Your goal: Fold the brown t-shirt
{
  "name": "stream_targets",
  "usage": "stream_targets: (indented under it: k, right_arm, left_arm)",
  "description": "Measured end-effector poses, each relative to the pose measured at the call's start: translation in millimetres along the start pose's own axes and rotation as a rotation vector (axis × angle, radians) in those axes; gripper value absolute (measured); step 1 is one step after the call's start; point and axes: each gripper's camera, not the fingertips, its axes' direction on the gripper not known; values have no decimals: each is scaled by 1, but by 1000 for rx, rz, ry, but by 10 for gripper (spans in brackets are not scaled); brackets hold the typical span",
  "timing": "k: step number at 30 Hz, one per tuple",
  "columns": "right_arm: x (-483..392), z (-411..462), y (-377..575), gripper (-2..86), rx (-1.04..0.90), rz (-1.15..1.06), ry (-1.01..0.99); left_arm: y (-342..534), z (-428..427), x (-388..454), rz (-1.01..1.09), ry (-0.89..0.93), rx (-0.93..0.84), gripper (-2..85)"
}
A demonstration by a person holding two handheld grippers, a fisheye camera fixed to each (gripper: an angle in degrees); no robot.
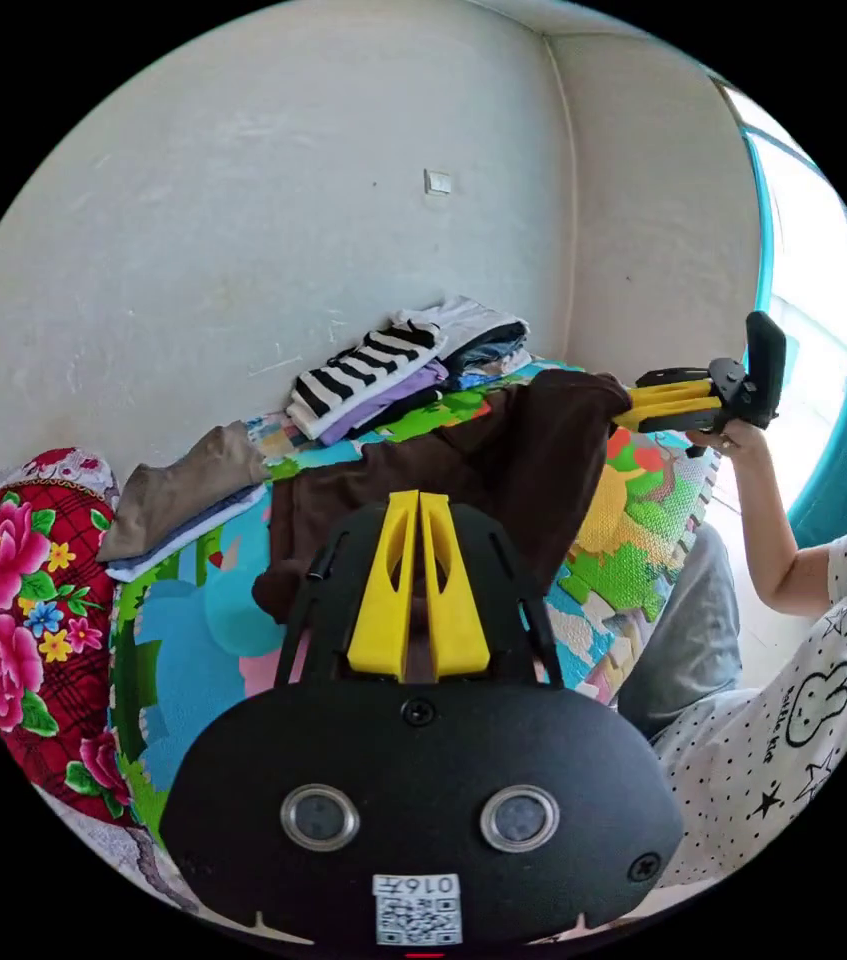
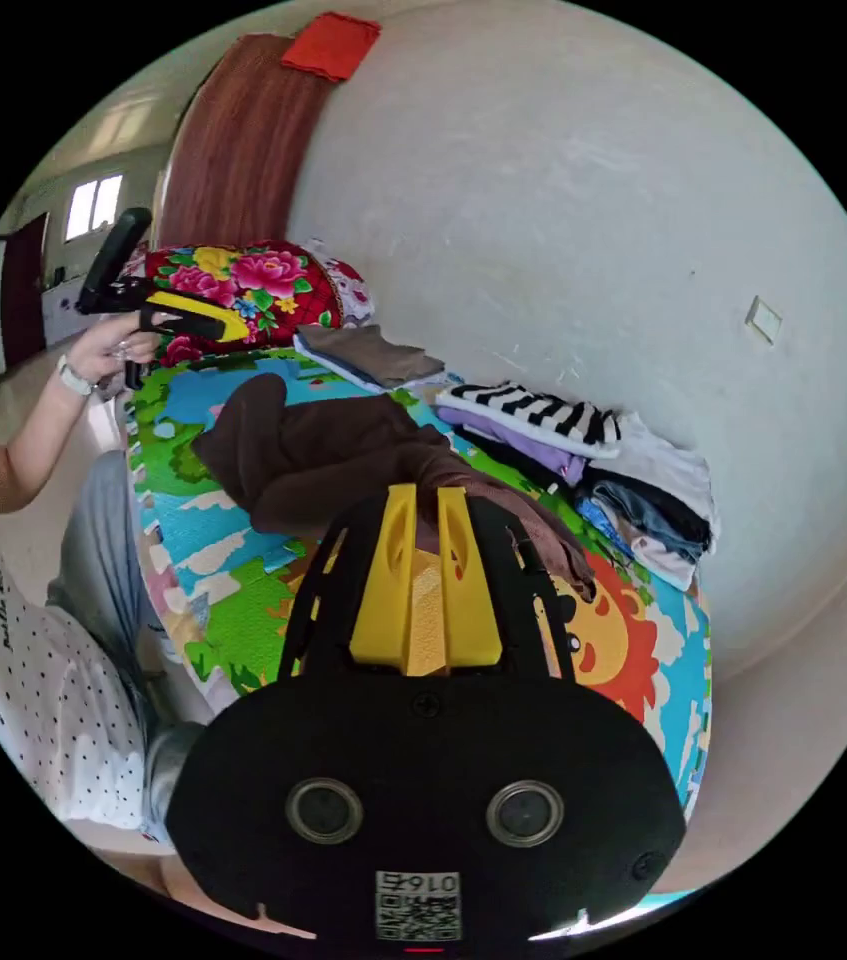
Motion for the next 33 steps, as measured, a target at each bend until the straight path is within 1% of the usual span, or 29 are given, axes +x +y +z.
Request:
stream_targets:
  k: [1,2,4,6,7,10,12,13,16,17,19,22,24,26,27,29,31,33]
  right_arm:
    - [-14,-1,4,35,-56,-76,-121]
    - [-23,3,11,37,-134,-85,-225]
    - [-31,11,25,46,-249,-51,-317]
    - [-31,14,44,71,-321,9,-307]
    - [-28,10,56,88,-327,53,-303]
    - [-9,-12,82,109,-231,190,-287]
    - [5,-27,93,113,-158,266,-236]
    - [11,-35,99,116,-112,293,-177]
    - [22,-40,104,130,-50,282,-30]
    - [28,-34,101,139,-65,283,-6]
    - [38,-18,95,152,-105,270,-9]
    - [54,19,84,161,-209,217,-26]
    - [66,42,78,158,-259,216,-52]
    - [85,65,74,139,-273,251,-162]
    - [88,70,74,124,-271,254,-206]
    - [99,85,71,55,-319,244,-347]
    - [101,86,69,27,-350,207,-306]
    - [106,78,65,17,-324,188,-258]
  left_arm:
    - [-7,10,4,13,20,-22,8]
    - [-23,29,10,27,74,-63,22]
    - [-45,55,19,52,180,-108,51]
    - [-72,83,31,78,290,-139,79]
    - [-78,88,34,78,298,-141,84]
    - [-106,103,41,58,259,-133,104]
    - [-124,101,41,37,212,-96,108]
    - [-128,100,40,37,206,-91,108]
    - [-147,106,35,6,236,-115,110]
    - [-153,112,34,-4,274,-133,110]
    - [-159,120,34,-15,326,-172,110]
    - [-166,135,48,35,321,-252,96]
    - [-169,133,65,109,269,-248,68]
    - [-170,120,72,147,241,-222,38]
    - [-170,109,74,160,220,-208,16]
    - [-167,90,70,153,204,-185,3]
    - [-163,64,60,131,214,-159,-4]
    - [-152,12,41,92,208,-79,-7]
